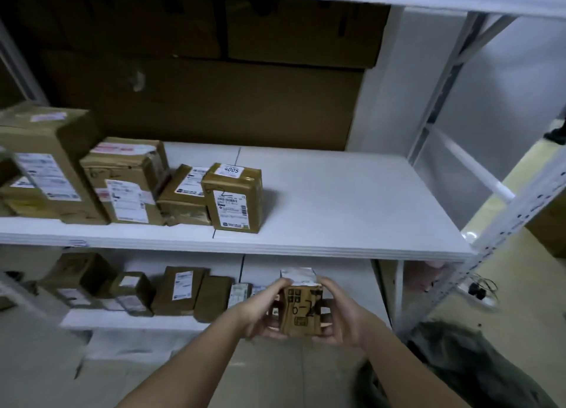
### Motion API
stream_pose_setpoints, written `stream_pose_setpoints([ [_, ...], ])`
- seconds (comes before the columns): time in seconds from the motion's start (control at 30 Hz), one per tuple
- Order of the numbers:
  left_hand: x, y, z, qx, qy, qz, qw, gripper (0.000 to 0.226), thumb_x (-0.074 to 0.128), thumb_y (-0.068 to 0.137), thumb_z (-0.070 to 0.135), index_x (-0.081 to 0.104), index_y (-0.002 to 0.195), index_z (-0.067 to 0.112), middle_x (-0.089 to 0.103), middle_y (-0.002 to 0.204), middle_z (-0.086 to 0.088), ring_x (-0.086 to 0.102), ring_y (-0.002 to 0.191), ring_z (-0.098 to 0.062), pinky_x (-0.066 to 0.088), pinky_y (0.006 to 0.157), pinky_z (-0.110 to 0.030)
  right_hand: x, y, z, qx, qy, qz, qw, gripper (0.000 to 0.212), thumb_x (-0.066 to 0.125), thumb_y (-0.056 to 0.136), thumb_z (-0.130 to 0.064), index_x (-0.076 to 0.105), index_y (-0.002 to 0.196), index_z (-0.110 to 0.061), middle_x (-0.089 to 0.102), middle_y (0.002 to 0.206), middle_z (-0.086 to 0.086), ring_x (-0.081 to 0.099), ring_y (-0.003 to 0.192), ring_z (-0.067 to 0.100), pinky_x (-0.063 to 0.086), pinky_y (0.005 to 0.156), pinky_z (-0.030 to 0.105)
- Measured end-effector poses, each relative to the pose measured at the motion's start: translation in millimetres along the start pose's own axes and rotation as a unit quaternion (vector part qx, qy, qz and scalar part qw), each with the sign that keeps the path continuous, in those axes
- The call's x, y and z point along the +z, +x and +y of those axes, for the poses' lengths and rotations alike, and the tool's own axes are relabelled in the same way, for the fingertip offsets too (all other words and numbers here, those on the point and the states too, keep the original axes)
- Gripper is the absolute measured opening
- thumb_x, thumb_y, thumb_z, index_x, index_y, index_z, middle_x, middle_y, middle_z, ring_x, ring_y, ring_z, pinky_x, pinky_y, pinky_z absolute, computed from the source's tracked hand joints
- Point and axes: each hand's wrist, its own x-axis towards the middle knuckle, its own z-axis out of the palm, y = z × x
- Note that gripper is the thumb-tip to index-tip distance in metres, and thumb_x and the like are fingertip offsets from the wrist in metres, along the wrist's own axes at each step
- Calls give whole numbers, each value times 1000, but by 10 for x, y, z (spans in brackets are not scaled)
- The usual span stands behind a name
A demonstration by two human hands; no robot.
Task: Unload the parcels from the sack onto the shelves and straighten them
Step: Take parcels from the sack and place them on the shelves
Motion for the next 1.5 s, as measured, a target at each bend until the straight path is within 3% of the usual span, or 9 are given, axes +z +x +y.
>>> stream_pose_setpoints([
  [0.17, -173, -315, 193, 47, 14, 25, 998, 47, 57, 86, 55, 59, 119, 22, 55, 126, -8, 67, 99, -32, 59, 76, -40, 188, -155, -193, -42, -55, -38, 997, 75, 61, 64, -70, 58, 121, -21, 64, 118, 14, 69, 97, 30, 57, 70, 35],
  [0.27, -185, -464, 314, 69, 53, 31, 996, 39, 52, 85, 62, 59, 112, 34, 62, 116, -3, 69, 96, -22, 58, 62, -26, 252, -143, -310, -80, -51, -43, 995, 76, 63, 67, -67, 52, 129, -23, 60, 124, 16, 68, 99, 31, 57, 67, 33],
  [0.43, -137, -342, 564, 130, 30, 132, 982, 49, 49, 93, 53, 55, 125, 17, 60, 124, -6, 58, 111, -25, 50, 94, -41, 351, 8, -601, -153, -10, -18, 988, 55, 64, 81, -54, 55, 125, -23, 57, 130, 9, 66, 98, 29, 55, 67, 29],
  [0.6, -103, -94, 772, 80, -47, 198, 976, 50, 47, 94, 51, 56, 121, 11, 58, 116, -12, 56, 97, -28, 50, 74, -32, 435, 238, -911, -195, -23, 5, 981, 51, 63, 85, -48, 55, 127, -20, 64, 112, 4, 66, 95, 24, 55, 67, 28],
  [0.87, -91, 319, 985, 112, -240, 230, 936, 23, 53, 97, 21, 61, 109, 3, 61, 85, -10, 59, 76, -20, 53, 62, -26, 442, 710, -1180, -211, -12, 9, 977, 40, 59, 91, -40, 60, 124, -17, 71, 108, 5, 68, 99, 21, 54, 92, 38],
  [1.07, -25, 485, 1053, 142, -269, 258, 917, 7, 50, 96, 4, 54, 93, -1, 58, 80, -11, 58, 69, -18, 51, 55, -21, 531, 824, -1288, -227, -2, 65, 972, 32, 54, 94, -38, 63, 115, -15, 71, 108, 9, 68, 91, 19, 54, 71, 30],
  [1.17, -25, 530, 1070, 156, -259, 278, 912, 16, 53, 94, 3, 53, 78, 6, 59, 76, -8, 58, 67, -16, 50, 55, -20, 561, 873, -1317, -220, 4, 104, 970, 26, 53, 95, -37, 63, 104, -15, 68, 111, 13, 66, 97, 24, 53, 81, 36],
  [1.4, -117, 617, 1113, 160, -247, 279, 914, 20, 48, 95, 5, 50, 113, -2, 58, 89, -13, 56, 72, -17, 50, 58, -21, 627, 942, -1400, -217, 74, 112, 967, 31, 51, 97, -33, 58, 118, -11, 66, 112, 13, 64, 94, 25, 54, 74, 34],
  [1.5, -161, 636, 1100, 160, -239, 278, 917, 16, 46, 95, 5, 50, 110, 2, 56, 91, -13, 56, 76, -18, 49, 65, -24, 655, 970, -1426, -214, 106, 113, 965, 27, 49, 98, -33, 55, 115, -13, 65, 112, 13, 62, 86, 21, 53, 69, 32],
])
